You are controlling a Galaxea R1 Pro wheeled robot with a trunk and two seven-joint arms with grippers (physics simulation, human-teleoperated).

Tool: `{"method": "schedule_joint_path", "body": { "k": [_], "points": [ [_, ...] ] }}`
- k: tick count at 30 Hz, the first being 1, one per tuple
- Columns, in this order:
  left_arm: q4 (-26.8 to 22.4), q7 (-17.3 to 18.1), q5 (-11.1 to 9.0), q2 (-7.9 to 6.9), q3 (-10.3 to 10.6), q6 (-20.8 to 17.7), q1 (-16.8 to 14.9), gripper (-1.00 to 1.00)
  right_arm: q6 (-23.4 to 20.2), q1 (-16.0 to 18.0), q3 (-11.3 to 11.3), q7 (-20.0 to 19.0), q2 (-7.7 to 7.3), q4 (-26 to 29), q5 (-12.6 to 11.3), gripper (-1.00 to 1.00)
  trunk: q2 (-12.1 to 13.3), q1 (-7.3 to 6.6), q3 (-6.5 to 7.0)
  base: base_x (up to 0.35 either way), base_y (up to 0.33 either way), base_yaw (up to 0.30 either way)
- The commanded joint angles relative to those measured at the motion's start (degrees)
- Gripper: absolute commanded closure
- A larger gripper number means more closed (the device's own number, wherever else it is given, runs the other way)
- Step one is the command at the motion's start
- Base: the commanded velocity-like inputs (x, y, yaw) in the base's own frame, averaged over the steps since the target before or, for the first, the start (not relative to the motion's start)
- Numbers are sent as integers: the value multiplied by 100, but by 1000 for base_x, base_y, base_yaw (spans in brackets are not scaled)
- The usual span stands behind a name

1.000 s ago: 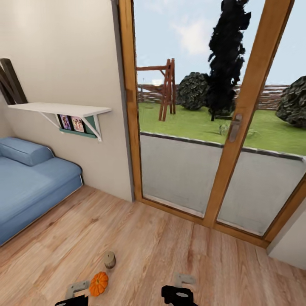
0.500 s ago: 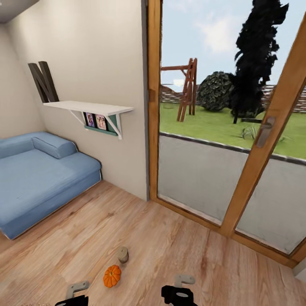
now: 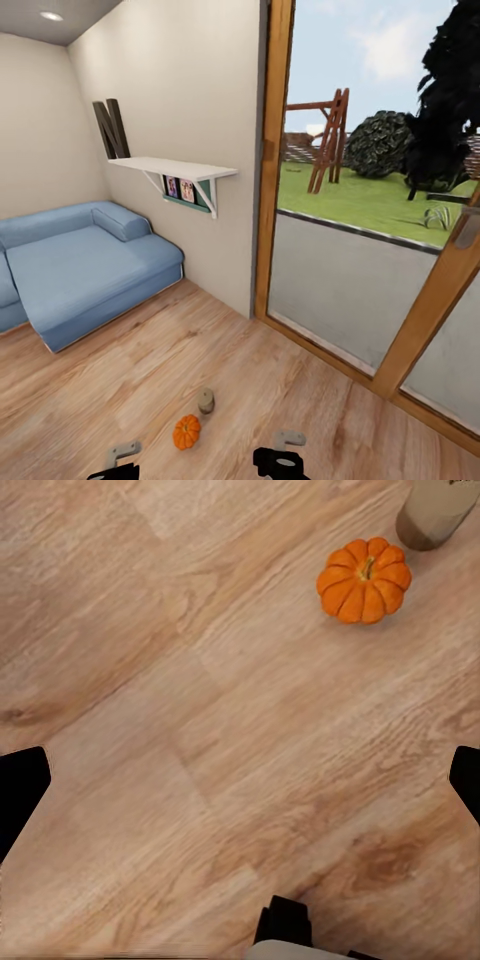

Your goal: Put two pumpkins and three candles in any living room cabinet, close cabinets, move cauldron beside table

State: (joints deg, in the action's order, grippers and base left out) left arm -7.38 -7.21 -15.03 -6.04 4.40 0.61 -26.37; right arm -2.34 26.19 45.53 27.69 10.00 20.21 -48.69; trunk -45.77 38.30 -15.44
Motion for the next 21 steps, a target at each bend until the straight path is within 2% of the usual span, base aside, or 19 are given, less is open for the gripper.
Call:
{"method": "schedule_joint_path", "body": {
  "k": [1,21],
  "points": [
    [0,0,0,-1,0,0,0,-100,-1,0,0,0,0,0,0,-100,0,0,0,80,-77,292],
    [0,0,0,6,0,-8,0,-100,-4,0,1,0,0,0,0,-100,0,0,0,219,-213,292]
  ]
}}
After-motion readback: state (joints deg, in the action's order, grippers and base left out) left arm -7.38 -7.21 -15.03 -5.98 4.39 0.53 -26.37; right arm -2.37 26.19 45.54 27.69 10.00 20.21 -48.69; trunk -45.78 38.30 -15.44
